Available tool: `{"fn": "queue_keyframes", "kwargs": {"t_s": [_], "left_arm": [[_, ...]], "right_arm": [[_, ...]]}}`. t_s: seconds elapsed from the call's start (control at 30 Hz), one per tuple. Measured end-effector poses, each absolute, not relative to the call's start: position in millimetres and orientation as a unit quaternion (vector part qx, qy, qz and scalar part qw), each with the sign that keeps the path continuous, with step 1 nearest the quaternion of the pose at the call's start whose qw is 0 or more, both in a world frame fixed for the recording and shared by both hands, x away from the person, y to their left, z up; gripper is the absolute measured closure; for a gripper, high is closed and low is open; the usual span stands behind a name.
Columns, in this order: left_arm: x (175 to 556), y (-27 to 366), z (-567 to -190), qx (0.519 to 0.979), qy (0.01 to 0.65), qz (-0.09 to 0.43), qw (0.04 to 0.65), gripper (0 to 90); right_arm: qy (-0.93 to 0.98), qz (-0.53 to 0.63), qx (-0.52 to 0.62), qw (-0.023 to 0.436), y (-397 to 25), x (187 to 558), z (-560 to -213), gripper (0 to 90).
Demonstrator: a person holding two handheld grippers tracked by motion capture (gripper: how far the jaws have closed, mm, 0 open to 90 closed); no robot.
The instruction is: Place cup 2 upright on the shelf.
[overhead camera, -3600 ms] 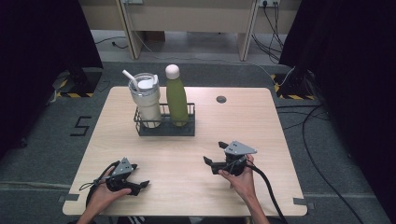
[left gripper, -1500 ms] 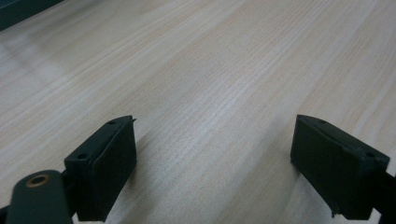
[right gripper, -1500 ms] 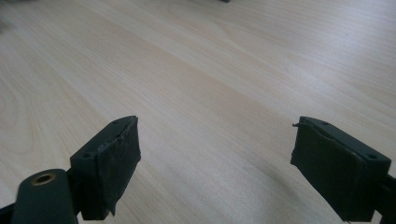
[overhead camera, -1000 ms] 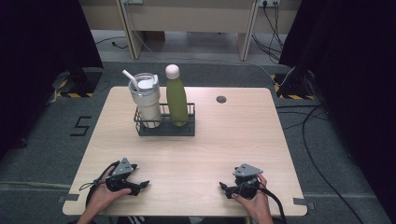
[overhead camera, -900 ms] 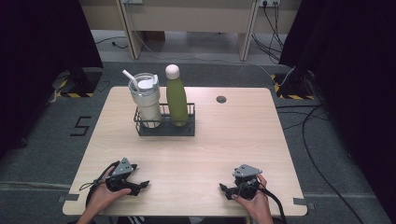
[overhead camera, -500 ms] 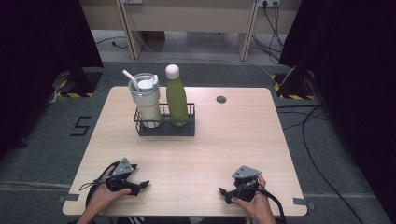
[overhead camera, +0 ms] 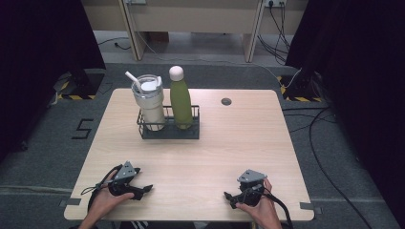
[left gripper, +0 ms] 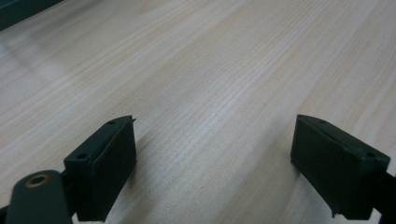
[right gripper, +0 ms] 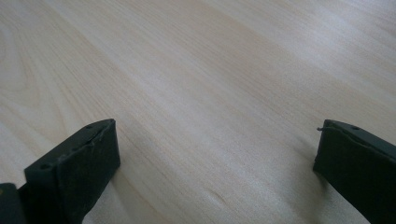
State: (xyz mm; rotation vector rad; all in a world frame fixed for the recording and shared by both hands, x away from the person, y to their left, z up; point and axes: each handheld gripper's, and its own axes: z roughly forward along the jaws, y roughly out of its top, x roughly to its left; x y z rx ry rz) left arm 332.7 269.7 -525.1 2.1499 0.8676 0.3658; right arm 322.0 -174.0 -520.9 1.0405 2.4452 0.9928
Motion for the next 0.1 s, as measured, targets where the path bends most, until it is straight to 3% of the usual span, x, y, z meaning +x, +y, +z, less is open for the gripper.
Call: {"fn": "queue_keyframes", "kwargs": {"t_s": [0.1], "left_arm": [[332.7,269.7,-525.1,0.845,0.341,0.144,0.387,13.6]], "right_arm": [[0.852,0.346,0.363,0.152,-174.0,321.9,-520.8,0.4]]}}
